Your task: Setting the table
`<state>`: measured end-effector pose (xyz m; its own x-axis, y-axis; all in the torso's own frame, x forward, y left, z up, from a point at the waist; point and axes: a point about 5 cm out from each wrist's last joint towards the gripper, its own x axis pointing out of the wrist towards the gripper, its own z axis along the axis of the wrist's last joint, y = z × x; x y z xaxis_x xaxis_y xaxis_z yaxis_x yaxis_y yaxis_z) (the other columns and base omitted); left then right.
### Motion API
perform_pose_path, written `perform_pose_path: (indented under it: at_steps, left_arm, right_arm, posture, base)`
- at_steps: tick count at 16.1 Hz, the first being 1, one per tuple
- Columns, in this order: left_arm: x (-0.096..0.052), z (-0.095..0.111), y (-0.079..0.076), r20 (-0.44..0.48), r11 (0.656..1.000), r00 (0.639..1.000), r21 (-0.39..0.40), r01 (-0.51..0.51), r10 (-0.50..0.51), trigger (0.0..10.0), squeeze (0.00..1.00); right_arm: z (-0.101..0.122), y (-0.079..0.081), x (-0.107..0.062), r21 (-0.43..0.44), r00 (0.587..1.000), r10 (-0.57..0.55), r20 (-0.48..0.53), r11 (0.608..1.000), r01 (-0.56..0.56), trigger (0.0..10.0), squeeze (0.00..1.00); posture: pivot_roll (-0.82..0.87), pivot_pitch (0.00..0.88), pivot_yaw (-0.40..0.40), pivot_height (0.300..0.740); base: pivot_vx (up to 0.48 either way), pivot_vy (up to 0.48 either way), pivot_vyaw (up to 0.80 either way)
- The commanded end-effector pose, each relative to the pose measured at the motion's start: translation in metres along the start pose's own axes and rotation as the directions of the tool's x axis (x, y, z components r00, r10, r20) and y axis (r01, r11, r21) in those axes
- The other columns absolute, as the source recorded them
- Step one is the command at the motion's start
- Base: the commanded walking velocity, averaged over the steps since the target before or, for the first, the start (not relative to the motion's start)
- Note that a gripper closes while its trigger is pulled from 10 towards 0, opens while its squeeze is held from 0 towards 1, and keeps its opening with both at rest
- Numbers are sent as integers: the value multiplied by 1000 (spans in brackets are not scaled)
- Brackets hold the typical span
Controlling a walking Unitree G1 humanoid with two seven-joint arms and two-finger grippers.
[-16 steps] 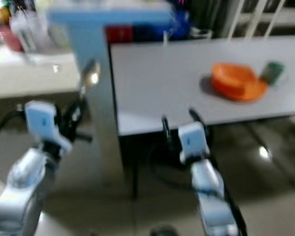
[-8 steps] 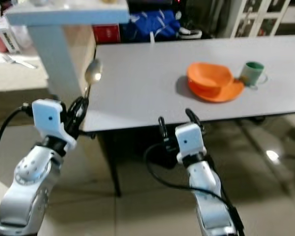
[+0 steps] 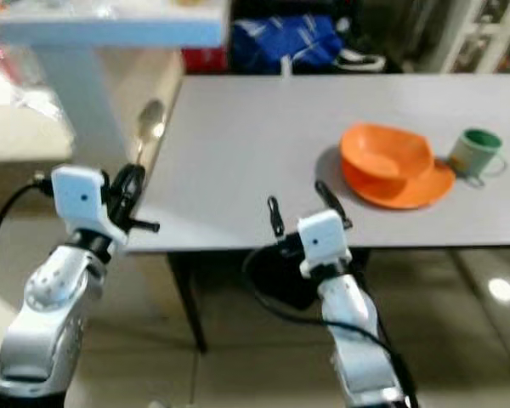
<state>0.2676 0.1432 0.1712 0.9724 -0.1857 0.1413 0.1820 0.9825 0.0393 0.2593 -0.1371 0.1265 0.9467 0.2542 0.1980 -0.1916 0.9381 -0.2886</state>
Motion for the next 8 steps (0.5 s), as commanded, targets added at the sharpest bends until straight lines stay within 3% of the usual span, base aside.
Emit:
perform_pose_path:
  at_steps: [1,4,8]
  left_arm:
    - [3,5,-7,18,999,999,11,31,-32,0,0]
    - [4,7,-11,29,998,998,8,58,-58,0,0]
    - [4,10,-17,46,996,994,6,94,-94,0,0]
  right_arm:
    - [-1,-7,-2,-5,1000,-27,-8,1000,27,10000,0]
    - [-1,-6,-3,-1,1000,-24,-10,1000,24,10000,0]
    - [-1,-5,-1,-1,1000,-24,-7,1000,24,10000,0]
  posture:
    - [-78,0,65,740]
    - [-80,0,69,740]
    - [-82,0,72,740]
  base:
    - [420,0,0]
    - [403,-180,0]
    - [302,-366,0]
